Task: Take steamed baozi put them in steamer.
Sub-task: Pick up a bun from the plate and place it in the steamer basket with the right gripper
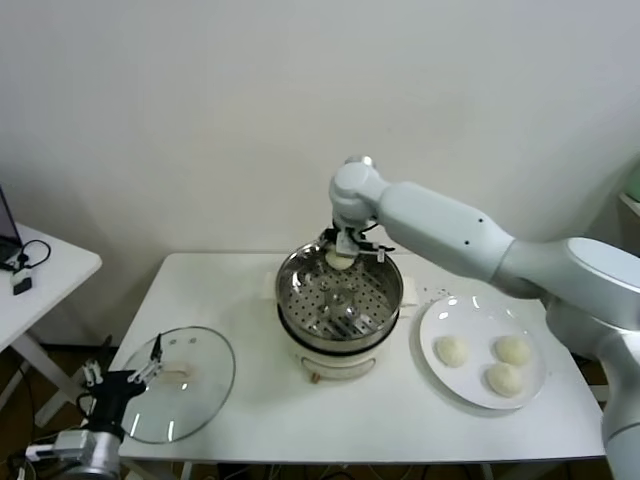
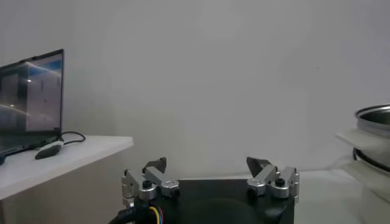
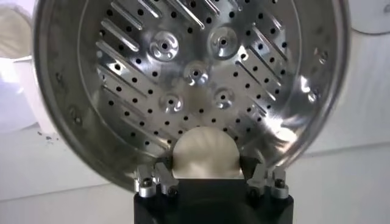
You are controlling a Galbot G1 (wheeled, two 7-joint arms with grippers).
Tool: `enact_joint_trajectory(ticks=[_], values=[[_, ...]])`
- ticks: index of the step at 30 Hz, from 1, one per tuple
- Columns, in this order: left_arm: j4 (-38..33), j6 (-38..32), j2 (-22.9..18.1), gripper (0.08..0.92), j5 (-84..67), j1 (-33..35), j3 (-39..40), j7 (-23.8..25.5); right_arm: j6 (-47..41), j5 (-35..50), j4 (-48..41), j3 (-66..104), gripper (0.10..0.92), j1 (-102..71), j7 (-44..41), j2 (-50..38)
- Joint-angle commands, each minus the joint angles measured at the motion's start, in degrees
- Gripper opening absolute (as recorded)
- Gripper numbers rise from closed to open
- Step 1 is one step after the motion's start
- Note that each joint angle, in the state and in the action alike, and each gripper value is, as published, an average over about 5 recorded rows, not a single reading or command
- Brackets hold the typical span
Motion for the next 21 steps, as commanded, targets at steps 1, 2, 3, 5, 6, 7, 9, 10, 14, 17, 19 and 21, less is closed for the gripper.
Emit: enact_joint_trajectory(ticks=[1, 2, 3, 5, 6, 7, 9, 10, 14, 17, 19, 21], values=[[-0.3, 0.3, -0.2, 0.823, -2.1, 0.1, 0.0, -0.2, 0.6, -3.5, -1.0, -0.2, 0.712, -2.6, 0.2, 1.7], [-0.5, 0.4, -0.1, 0.823, -2.5, 0.2, 0.0, -0.2, 0.7, -3.8, -1.0, -0.2, 0.712, -2.8, 0.2, 1.6], [-0.7, 0.5, -0.1, 0.823, -3.0, 0.3, 0.0, -0.2, 0.8, -4.0, -0.9, -0.1, 0.712, -3.0, 0.3, 1.6], [-1.0, 0.8, 0.1, 0.823, -3.8, 0.5, -0.1, -0.2, 0.9, -4.4, -0.9, 0.0, 0.713, -3.3, 0.4, 1.5], [-1.1, 0.9, 0.1, 0.823, -4.1, 0.5, -0.2, -0.3, 1.0, -4.6, -0.9, 0.0, 0.715, -3.4, 0.4, 1.5], [-1.1, 1.0, 0.1, 0.823, -4.3, 0.4, -0.2, -0.3, 1.0, -4.7, -0.9, 0.0, 0.717, -3.5, 0.4, 1.6], [-0.9, 1.0, 0.1, 0.823, -4.3, 0.3, -0.2, -0.4, 1.0, -4.9, -1.0, 0.1, 0.723, -3.6, 0.4, 1.8], [-0.8, 1.0, 0.0, 0.823, -4.3, 0.3, -0.2, -0.5, 1.0, -5.1, -1.0, 0.1, 0.727, -3.7, 0.4, 1.9], [-0.7, 0.9, 0.0, 0.823, -4.3, 0.4, -0.1, -0.5, 1.1, -5.4, -1.2, 0.1, 0.734, -4.0, 0.5, 2.2], [-0.6, 1.0, 0.0, 0.823, -4.3, 0.5, -0.1, -0.5, 1.3, -5.5, -1.4, 0.1, 0.735, -4.2, 0.7, 2.2], [-0.6, 1.0, 0.0, 0.823, -4.3, 0.6, -0.2, -0.5, 1.4, -5.6, -1.4, 0.0, 0.739, -4.3, 1.0, 2.1], [-0.5, 1.0, 0.0, 0.823, -4.4, 0.6, -0.2, -0.4, 1.6, -5.7, -1.5, 0.1, 0.748, -4.4, 1.4, 2.0]])
